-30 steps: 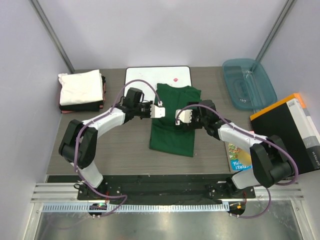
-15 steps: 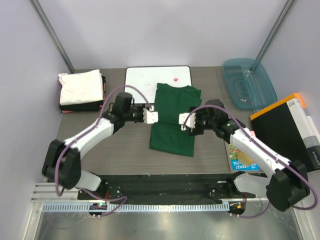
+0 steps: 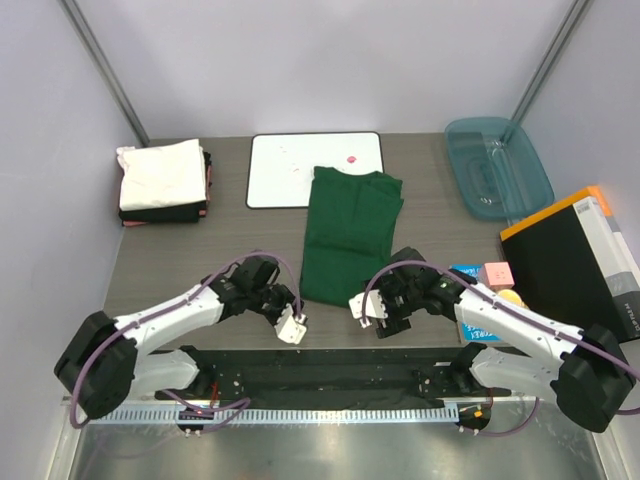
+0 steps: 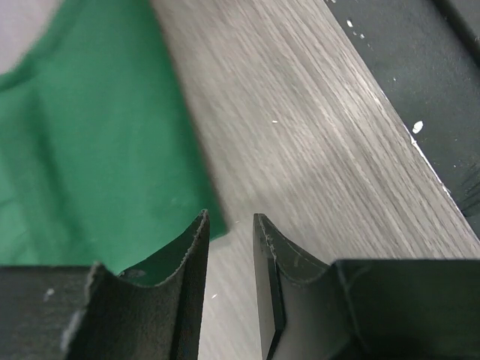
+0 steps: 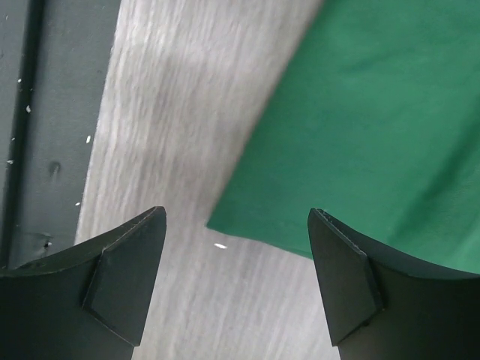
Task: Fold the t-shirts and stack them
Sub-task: Grab one side of the 2/3 rectangular tshirt with both arms
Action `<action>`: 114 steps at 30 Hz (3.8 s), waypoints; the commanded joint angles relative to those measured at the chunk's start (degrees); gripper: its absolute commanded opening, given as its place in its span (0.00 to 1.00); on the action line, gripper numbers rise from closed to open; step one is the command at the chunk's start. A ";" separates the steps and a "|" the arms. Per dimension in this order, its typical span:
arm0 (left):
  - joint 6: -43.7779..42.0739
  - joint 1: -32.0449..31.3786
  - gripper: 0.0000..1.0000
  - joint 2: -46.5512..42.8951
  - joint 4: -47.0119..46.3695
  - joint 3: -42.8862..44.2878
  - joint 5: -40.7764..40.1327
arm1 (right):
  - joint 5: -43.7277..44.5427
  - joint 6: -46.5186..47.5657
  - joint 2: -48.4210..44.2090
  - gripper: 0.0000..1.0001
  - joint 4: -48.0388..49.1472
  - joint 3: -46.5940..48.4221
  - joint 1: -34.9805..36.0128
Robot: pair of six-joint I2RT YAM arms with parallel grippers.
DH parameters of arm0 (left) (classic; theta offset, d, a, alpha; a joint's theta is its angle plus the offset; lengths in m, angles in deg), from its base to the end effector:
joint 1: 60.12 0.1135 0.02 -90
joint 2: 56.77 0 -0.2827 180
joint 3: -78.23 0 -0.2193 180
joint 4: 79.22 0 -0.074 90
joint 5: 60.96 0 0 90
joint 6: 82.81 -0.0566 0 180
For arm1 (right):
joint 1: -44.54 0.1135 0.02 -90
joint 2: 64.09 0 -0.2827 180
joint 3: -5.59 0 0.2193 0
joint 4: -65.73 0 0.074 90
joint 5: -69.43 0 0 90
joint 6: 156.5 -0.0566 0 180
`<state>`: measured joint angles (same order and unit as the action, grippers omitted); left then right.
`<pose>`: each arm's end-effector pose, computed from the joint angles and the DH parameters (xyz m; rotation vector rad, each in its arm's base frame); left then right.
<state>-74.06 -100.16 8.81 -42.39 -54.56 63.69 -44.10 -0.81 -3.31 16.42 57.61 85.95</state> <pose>0.1171 -0.1405 0.2028 2.1519 0.9478 -0.4252 0.1090 0.1263 0.2200 -2.0935 1.3616 0.3576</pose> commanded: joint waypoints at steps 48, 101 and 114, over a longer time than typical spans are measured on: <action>-2.42 -1.45 0.32 20.12 -5.66 8.22 -9.60 | 3.14 -2.85 9.19 0.84 11.11 -4.77 -0.10; -5.32 -0.40 0.44 24.59 13.40 14.72 -7.23 | 2.17 4.71 20.00 0.58 11.20 0.59 -7.22; -3.04 -0.49 0.00 21.87 32.38 25.26 0.31 | -9.32 11.20 14.73 0.01 -19.95 11.56 -7.22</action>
<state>-79.72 -100.90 33.22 -21.24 -32.57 60.06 -47.57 6.42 14.83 15.33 63.36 79.15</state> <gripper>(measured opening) 0.014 0.061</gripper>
